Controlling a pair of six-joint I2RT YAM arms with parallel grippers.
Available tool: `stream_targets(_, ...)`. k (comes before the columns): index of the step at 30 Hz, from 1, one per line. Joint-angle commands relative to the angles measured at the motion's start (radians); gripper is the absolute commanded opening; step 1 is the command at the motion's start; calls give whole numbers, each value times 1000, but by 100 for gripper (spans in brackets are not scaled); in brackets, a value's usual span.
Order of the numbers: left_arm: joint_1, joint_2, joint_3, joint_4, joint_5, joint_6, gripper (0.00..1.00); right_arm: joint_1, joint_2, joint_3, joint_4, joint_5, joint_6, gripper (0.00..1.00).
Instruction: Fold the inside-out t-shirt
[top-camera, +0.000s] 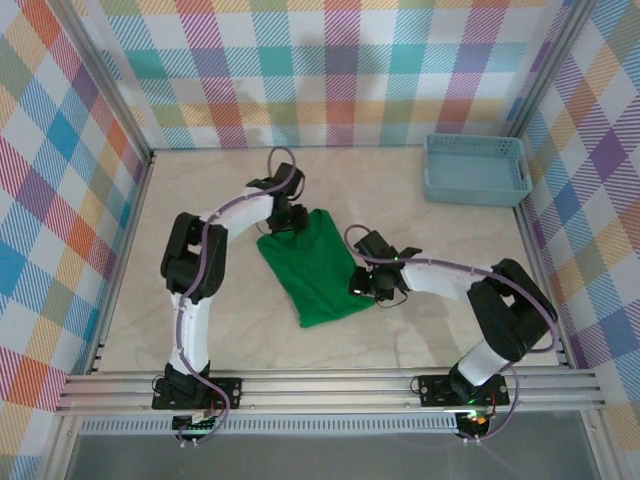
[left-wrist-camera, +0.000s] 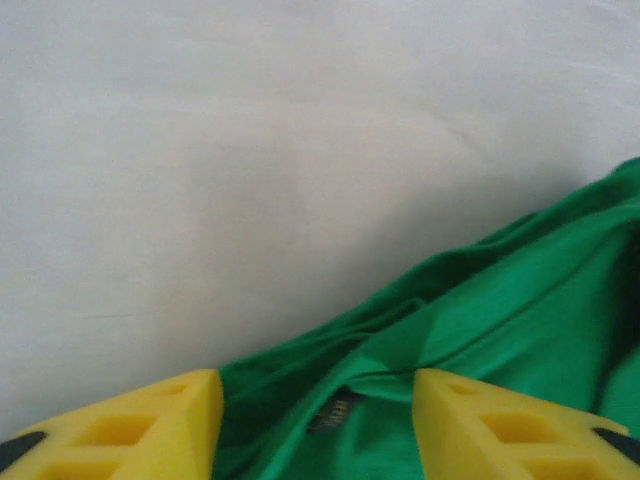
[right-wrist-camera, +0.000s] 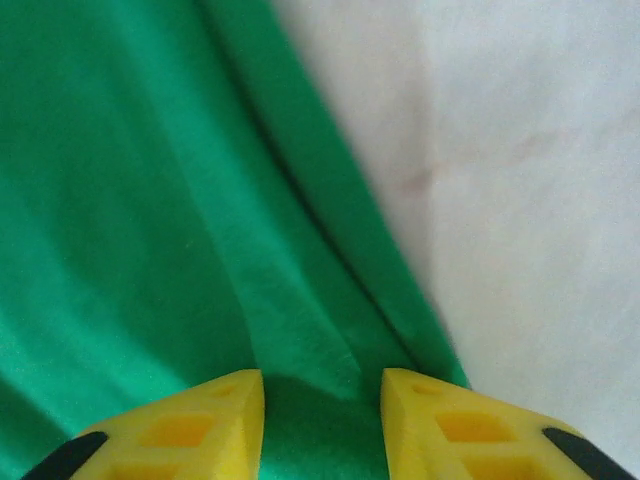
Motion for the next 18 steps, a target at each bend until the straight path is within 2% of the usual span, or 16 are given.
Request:
stream_targets(1, -47, -27, 55, -101, 22, 62, 60, -7, -92, 26, -44, 28, 17, 43)
stream_targets(3, -49, -97, 31, -106, -7, 33, 65, -17, -123, 87, -93, 87, -50, 49)
stream_targets(5, -46, -206, -35, -100, -80, -11, 73, -66, -111, 160, -98, 90, -126, 55)
stream_targets(7, -35, -318, -130, -66, -115, -68, 78, -112, -50, 249, -94, 56, -197, 59)
stream_targets(10, 11, -460, -305, -15, -124, -190, 80, -138, 112, 422, -117, 39, -315, 65)
stream_targets(14, 103, -558, -512, 71, -87, -302, 80, -155, 307, 629, -145, 13, -402, 67)
stream_targets(18, 154, -511, -568, 163, 24, -300, 78, -162, 451, 783, -175, 5, -459, 69)
